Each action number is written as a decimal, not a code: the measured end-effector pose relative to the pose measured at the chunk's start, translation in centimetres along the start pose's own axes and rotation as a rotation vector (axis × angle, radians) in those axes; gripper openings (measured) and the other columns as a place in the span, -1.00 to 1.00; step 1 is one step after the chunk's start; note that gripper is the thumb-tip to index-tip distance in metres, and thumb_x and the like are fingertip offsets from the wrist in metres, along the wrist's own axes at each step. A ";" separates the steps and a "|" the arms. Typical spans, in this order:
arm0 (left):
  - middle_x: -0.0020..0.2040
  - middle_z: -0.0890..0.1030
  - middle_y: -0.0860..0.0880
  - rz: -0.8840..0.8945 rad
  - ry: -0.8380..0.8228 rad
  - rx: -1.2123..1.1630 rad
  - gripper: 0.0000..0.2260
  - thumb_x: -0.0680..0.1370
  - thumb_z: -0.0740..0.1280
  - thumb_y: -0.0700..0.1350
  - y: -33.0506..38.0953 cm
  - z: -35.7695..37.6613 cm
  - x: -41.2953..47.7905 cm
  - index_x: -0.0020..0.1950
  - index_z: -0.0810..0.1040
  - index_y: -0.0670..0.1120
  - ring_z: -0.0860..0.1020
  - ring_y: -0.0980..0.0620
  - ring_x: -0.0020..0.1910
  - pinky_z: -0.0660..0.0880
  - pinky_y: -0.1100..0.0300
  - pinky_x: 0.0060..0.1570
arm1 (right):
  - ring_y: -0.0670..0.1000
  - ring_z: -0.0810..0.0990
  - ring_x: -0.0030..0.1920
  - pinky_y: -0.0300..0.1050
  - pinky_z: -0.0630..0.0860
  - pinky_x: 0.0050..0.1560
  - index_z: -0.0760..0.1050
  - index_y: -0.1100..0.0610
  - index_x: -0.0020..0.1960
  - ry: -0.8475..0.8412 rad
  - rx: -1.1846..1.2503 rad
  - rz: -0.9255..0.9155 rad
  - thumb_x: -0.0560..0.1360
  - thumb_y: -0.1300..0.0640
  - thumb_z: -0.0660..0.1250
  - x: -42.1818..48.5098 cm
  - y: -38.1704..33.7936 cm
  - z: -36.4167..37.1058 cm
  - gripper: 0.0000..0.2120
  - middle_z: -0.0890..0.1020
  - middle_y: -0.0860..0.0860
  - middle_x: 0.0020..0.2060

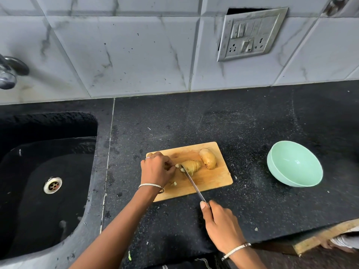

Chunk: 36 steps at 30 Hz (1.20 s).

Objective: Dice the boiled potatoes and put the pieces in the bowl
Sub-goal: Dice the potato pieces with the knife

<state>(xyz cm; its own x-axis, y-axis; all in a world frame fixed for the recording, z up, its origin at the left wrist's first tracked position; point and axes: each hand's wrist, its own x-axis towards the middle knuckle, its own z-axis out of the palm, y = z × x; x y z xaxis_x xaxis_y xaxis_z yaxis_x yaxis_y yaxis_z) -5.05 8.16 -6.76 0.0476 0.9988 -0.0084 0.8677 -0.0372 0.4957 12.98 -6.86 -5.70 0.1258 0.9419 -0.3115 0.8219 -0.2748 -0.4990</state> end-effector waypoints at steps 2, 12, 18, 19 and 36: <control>-0.09 0.58 0.10 -0.014 -0.002 0.024 -0.92 0.42 0.43 0.04 -0.2 -0.2 -0.2 -0.15 0.67 0.08 0.47 -0.01 0.03 0.29 0.08 -0.05 | 0.07 0.58 -0.24 0.07 0.51 -0.15 0.32 0.00 -0.17 -0.007 0.017 -0.003 0.62 -0.25 -0.07 0.1 -0.2 0.2 -0.59 0.54 -0.04 -0.32; -0.10 0.60 0.14 -0.007 -0.015 0.022 -0.92 0.45 0.45 0.03 0.2 -0.6 -0.1 -0.08 0.66 0.15 0.46 -0.01 0.07 0.30 0.08 -0.04 | 0.06 0.59 -0.18 0.06 0.50 -0.08 0.40 0.02 -0.12 -0.039 0.038 -0.035 0.64 -0.21 -0.05 1.2 -1.4 0.3 -0.59 0.60 -0.03 -0.25; -0.09 0.61 0.10 -0.054 0.010 0.002 -0.91 0.44 0.44 0.00 0.1 -0.6 -0.6 -0.07 0.68 0.11 0.46 -0.02 0.07 0.31 0.06 -0.01 | 0.07 0.59 -0.17 0.06 0.48 -0.08 0.41 0.02 -0.12 -0.059 0.050 -0.036 0.64 -0.21 -0.05 1.2 -1.7 0.5 -0.59 0.59 -0.03 -0.25; -0.09 0.61 0.10 -0.058 0.012 0.003 -0.91 0.45 0.43 -0.01 0.1 -0.6 -0.6 -0.07 0.69 0.11 0.46 -0.02 0.07 0.32 0.05 -0.01 | 0.07 0.59 -0.17 0.05 0.48 -0.09 0.40 0.02 -0.12 -0.062 0.048 -0.036 0.64 -0.21 -0.05 1.2 -1.7 0.5 -0.59 0.59 -0.04 -0.25; -0.18 0.63 0.12 -0.093 0.016 -0.014 -0.95 0.45 0.42 -0.05 0.5 -0.7 -0.2 -0.15 0.69 0.08 0.48 -0.02 0.03 0.37 0.05 -0.01 | 0.18 0.61 0.03 -0.05 0.36 -0.20 0.40 0.07 0.01 -0.132 -0.103 0.051 0.67 -0.14 -0.05 1.5 -4.2 0.4 -0.63 0.61 0.08 -0.05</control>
<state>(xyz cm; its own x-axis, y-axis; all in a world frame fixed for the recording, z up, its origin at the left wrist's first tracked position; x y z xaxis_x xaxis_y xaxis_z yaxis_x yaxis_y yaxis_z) -4.98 7.93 -5.94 -0.0408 0.9983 -0.0413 0.8609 0.0561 0.5057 9.48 -4.34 -4.39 0.0998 0.8918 -0.4413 0.8699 -0.2935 -0.3964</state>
